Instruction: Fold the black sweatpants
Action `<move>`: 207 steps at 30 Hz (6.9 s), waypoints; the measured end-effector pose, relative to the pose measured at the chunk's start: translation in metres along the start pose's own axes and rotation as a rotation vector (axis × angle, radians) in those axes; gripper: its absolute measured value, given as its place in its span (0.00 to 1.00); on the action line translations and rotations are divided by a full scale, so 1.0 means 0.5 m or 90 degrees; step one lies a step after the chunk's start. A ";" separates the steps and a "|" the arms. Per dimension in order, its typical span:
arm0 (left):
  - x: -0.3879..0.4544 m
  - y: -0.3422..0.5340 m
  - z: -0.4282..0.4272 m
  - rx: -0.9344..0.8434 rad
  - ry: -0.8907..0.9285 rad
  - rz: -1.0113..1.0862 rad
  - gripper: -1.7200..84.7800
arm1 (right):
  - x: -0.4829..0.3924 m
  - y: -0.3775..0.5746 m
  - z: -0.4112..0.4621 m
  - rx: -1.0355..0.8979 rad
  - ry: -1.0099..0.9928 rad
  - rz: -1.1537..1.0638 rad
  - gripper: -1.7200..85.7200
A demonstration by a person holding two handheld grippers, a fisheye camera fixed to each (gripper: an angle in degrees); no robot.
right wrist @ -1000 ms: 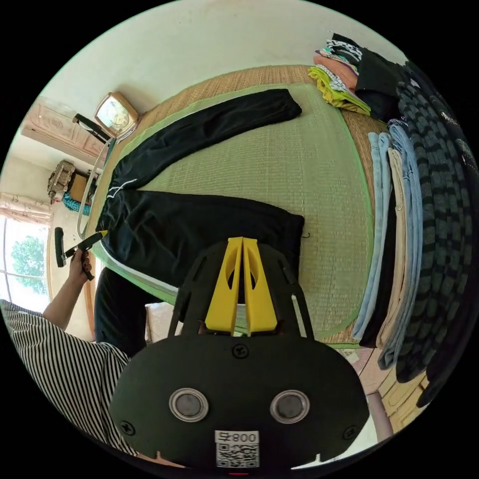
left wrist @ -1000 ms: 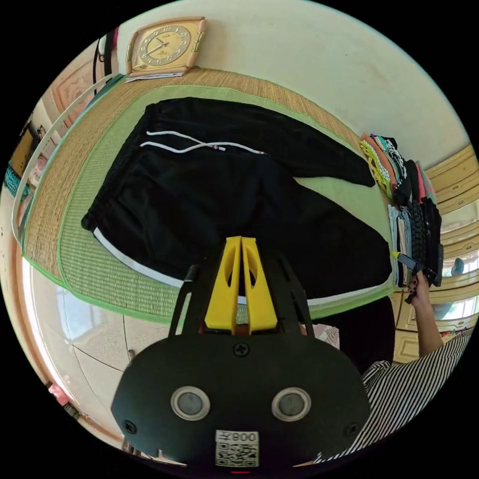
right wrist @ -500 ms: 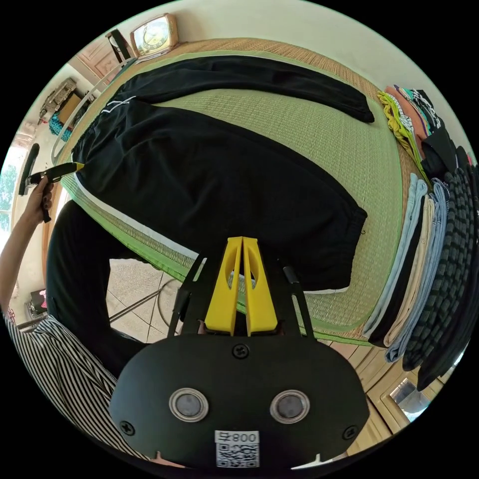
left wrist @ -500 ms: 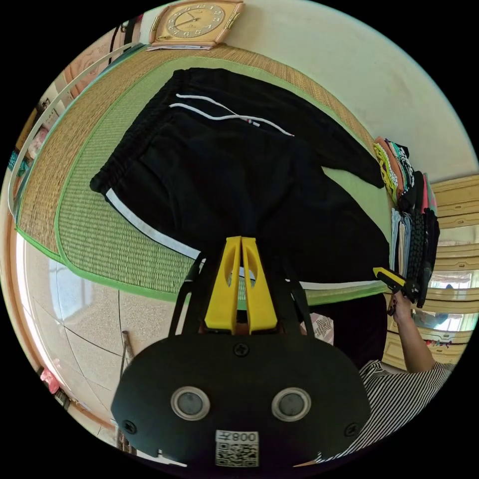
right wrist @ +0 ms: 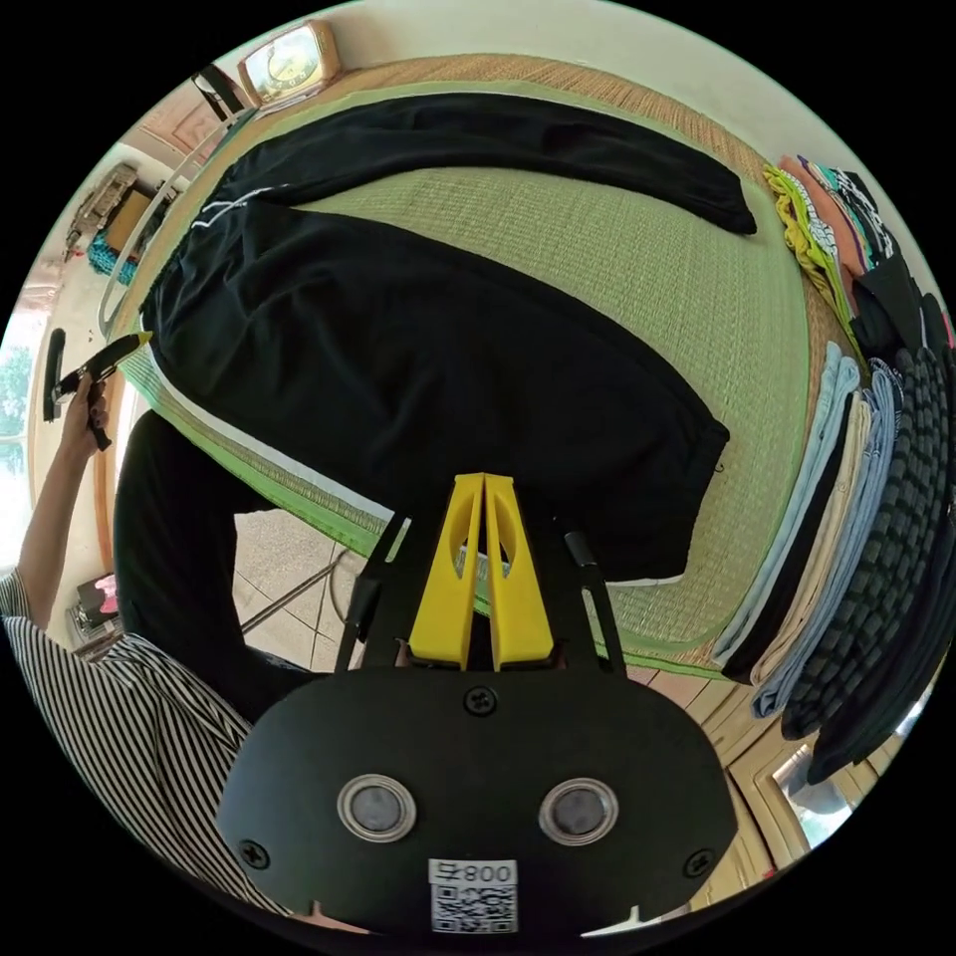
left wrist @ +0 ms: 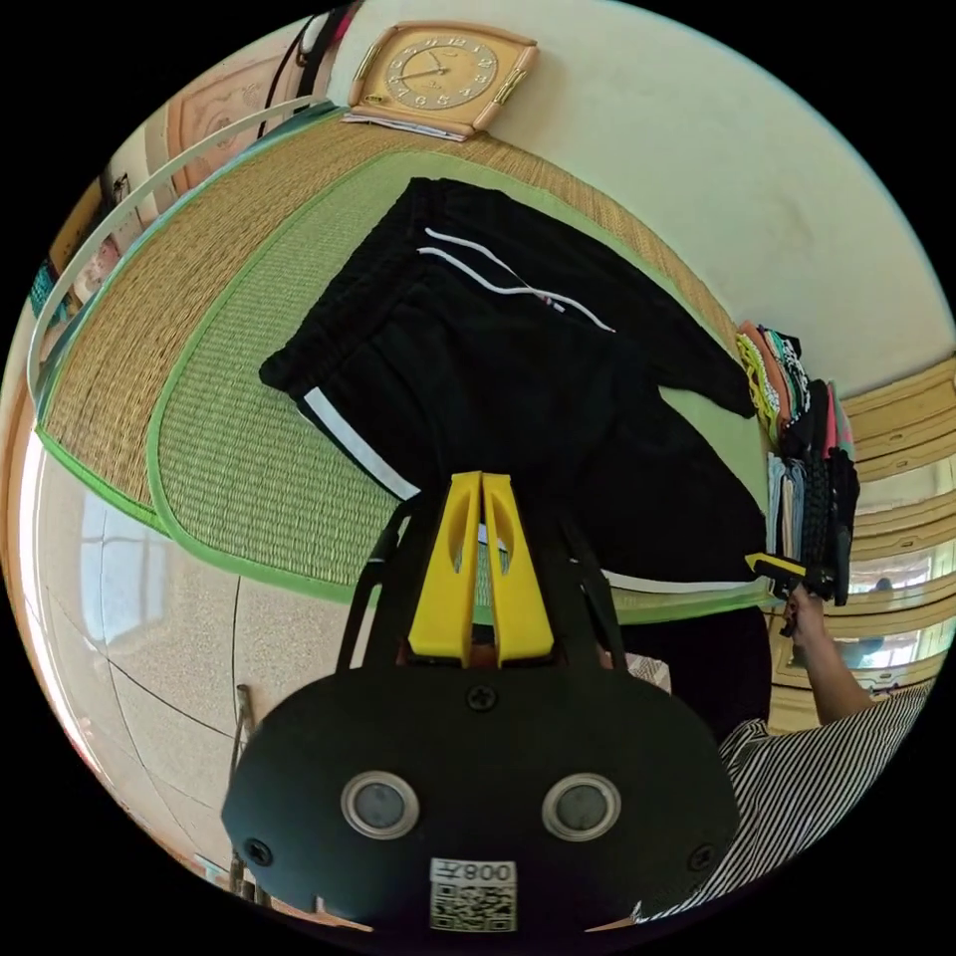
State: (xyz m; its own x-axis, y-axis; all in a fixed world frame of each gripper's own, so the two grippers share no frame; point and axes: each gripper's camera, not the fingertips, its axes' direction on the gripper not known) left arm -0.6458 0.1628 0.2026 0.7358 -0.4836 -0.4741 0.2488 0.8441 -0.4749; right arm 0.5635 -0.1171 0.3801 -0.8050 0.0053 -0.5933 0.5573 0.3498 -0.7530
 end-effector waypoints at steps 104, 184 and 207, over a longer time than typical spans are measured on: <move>-0.100 -0.052 -0.236 -0.162 -0.075 0.370 0.04 | -0.826 -0.331 0.285 -0.060 -0.061 -0.552 0.03; 0.276 0.133 0.627 -0.172 0.240 0.324 0.04 | -0.149 -0.509 0.181 -0.057 -0.051 -0.015 0.04; 0.573 0.296 0.769 -0.264 -0.010 0.598 0.04 | 0.096 0.163 0.149 0.129 -0.160 0.038 0.03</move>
State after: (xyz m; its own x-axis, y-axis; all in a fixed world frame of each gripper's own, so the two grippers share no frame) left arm -0.1562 0.2382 0.2817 0.5306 0.3362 -0.7781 -0.6665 0.7327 -0.1379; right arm 0.5853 -0.1579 0.2690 -0.7085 -0.2207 -0.6704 0.6511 0.1623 -0.7415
